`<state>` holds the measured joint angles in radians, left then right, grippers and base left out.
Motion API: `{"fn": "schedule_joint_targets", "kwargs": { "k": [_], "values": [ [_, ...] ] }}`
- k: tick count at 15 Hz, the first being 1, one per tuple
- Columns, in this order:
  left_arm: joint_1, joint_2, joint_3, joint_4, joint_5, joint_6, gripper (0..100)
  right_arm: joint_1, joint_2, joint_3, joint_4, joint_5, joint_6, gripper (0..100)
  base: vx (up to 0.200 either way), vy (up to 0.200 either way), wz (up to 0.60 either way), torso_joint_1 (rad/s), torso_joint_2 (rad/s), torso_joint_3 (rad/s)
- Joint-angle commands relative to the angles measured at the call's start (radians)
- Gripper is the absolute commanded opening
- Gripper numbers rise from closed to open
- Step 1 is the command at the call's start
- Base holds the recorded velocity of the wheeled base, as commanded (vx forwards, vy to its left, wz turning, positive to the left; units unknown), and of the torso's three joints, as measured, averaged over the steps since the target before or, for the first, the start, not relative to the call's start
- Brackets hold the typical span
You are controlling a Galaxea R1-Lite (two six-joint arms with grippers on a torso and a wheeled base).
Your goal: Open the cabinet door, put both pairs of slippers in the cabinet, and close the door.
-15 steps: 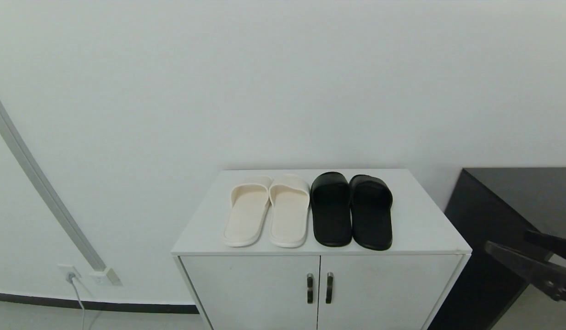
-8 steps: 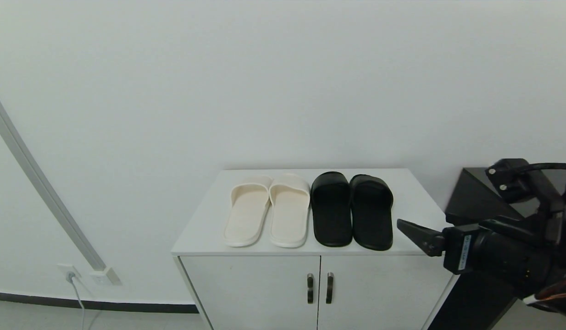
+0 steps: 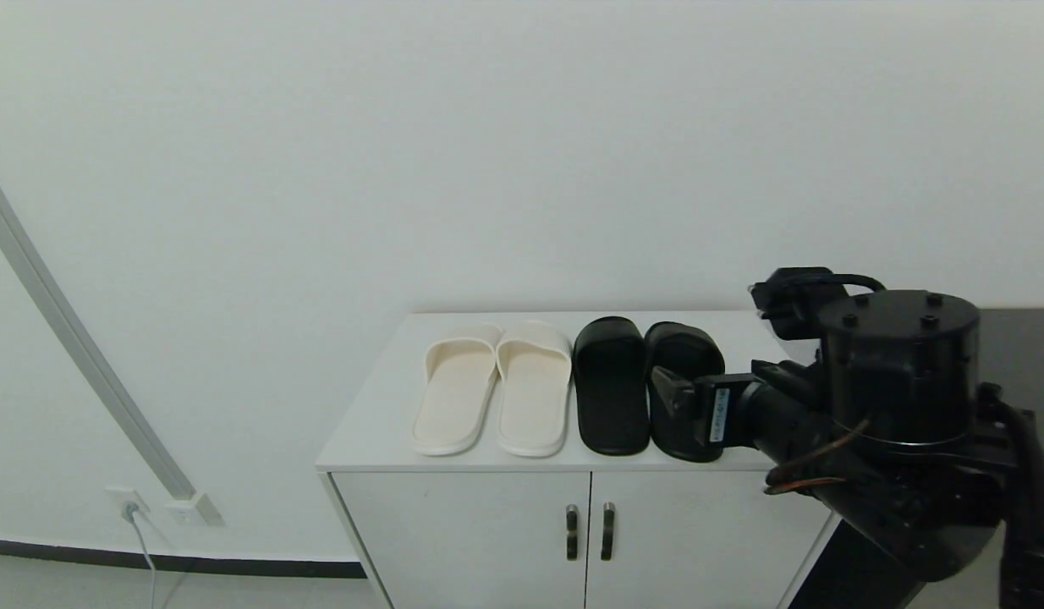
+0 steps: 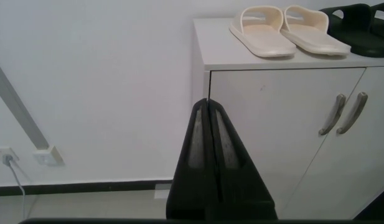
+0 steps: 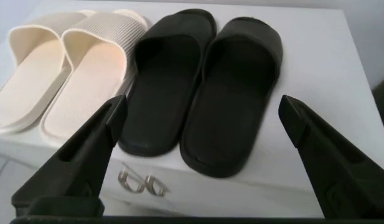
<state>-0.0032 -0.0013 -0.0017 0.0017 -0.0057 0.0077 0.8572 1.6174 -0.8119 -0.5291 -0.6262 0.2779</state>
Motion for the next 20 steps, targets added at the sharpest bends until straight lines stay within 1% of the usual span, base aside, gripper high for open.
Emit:
{"fn": "schedule_joint_targets", "kwargs": {
  "k": [1, 5, 7, 9, 11, 14, 19, 20],
  "values": [
    [0.0, 0.001, 0.0, 0.0, 0.001, 0.0, 0, 0.005, 0.098, -0.058, -0.002, -0.038, -0.003, 100, 0.0, 0.0, 0.0, 0.0, 0.0, 0.0],
    [0.0, 0.001, 0.0, 0.0, 0.001, 0.002, 0, 0.003, 0.165, -0.127, 0.0, -0.063, -0.005, 100, 0.0, 0.0, 0.0, 0.0, 0.0, 0.0],
    [0.0, 0.001, 0.0, 0.0, 0.001, 0.0, 0, -0.015, 0.233, -0.147, -0.006, -0.073, 0.0, 100, 0.0, 0.0, 0.0, 0.0, 0.0, 0.0],
    [0.0, 0.001, 0.0, 0.0, 0.001, 0.0, 0, -0.05, 0.303, -0.161, -0.069, -0.073, 0.001, 100, 0.0, 0.0, 0.0, 0.0, 0.0, 0.0],
    [0.0, 0.001, 0.0, 0.0, 0.001, 0.0, 0, -0.08, 0.345, -0.17, -0.118, -0.067, -0.005, 100, 0.0, 0.0, 0.0, 0.0, 0.0, 0.0],
    [0.0, 0.001, 0.0, 0.0, 0.001, 0.0, 0, -0.119, 0.374, -0.202, -0.121, -0.041, -0.005, 100, 0.0, 0.0, 0.0, 0.0, 0.0, 0.0],
    [0.0, 0.001, 0.0, 0.0, 0.001, 0.0, 0, -0.147, 0.437, -0.277, -0.124, -0.017, -0.022, 100, 0.0, 0.0, 0.0, 0.0, 0.0, 0.0],
    [0.0, 0.001, 0.0, 0.0, 0.001, 0.0, 0, -0.15, 0.464, -0.3, -0.144, -0.017, -0.037, 100, 0.0, 0.0, 0.0, 0.0, 0.0, 0.0]
  ]
}}
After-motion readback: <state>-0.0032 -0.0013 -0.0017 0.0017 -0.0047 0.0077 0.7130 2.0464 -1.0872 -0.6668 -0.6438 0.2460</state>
